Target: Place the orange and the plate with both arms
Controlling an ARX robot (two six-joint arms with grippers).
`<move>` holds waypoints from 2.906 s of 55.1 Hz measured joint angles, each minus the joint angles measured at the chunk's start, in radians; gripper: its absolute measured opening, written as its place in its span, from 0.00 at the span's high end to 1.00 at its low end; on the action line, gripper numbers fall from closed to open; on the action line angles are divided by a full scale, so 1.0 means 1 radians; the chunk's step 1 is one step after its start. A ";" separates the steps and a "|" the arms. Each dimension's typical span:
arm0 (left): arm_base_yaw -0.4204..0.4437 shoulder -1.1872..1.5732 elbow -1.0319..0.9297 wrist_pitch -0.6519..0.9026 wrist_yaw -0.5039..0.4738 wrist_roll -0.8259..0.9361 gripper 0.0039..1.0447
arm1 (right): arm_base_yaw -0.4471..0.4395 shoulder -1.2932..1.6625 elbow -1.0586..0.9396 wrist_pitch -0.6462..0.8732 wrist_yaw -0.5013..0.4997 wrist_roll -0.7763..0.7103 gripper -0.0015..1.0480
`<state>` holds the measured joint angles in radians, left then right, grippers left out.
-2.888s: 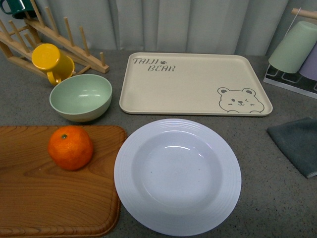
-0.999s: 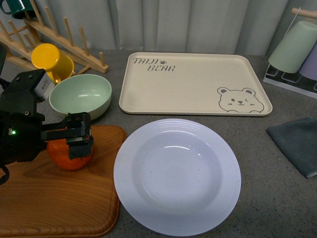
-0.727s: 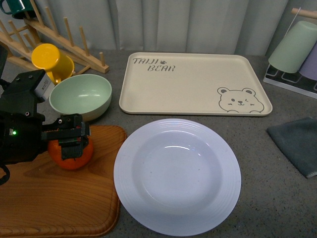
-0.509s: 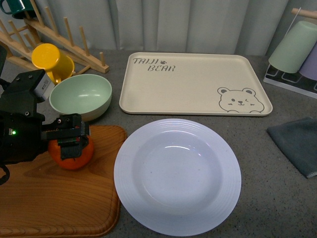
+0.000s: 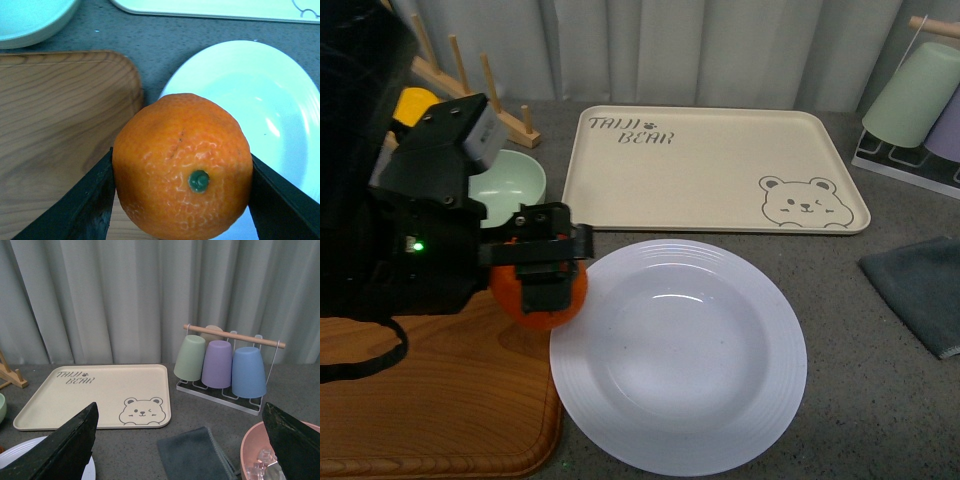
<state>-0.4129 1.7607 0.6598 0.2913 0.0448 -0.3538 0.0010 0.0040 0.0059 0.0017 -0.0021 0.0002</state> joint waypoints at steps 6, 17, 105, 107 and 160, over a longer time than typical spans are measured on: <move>-0.063 0.036 0.038 -0.003 -0.007 -0.026 0.37 | 0.000 0.000 0.000 0.000 0.000 0.000 0.09; -0.124 0.145 0.095 -0.003 -0.010 -0.055 0.37 | 0.000 0.000 0.000 0.000 0.000 0.000 0.09; 0.145 -0.756 -0.368 -0.076 -0.425 0.032 0.06 | 0.000 0.000 0.000 0.000 0.000 0.000 0.09; 0.145 -0.835 -0.390 -0.113 -0.440 0.018 0.06 | 0.000 0.000 0.000 0.000 0.000 0.000 0.09; 0.325 -1.540 -0.640 -0.068 -0.105 0.337 0.92 | 0.000 0.000 0.000 0.000 0.000 0.000 0.09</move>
<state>-0.0875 0.2211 0.0193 0.2234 -0.0597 -0.0170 0.0006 0.0040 0.0059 0.0013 -0.0021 0.0002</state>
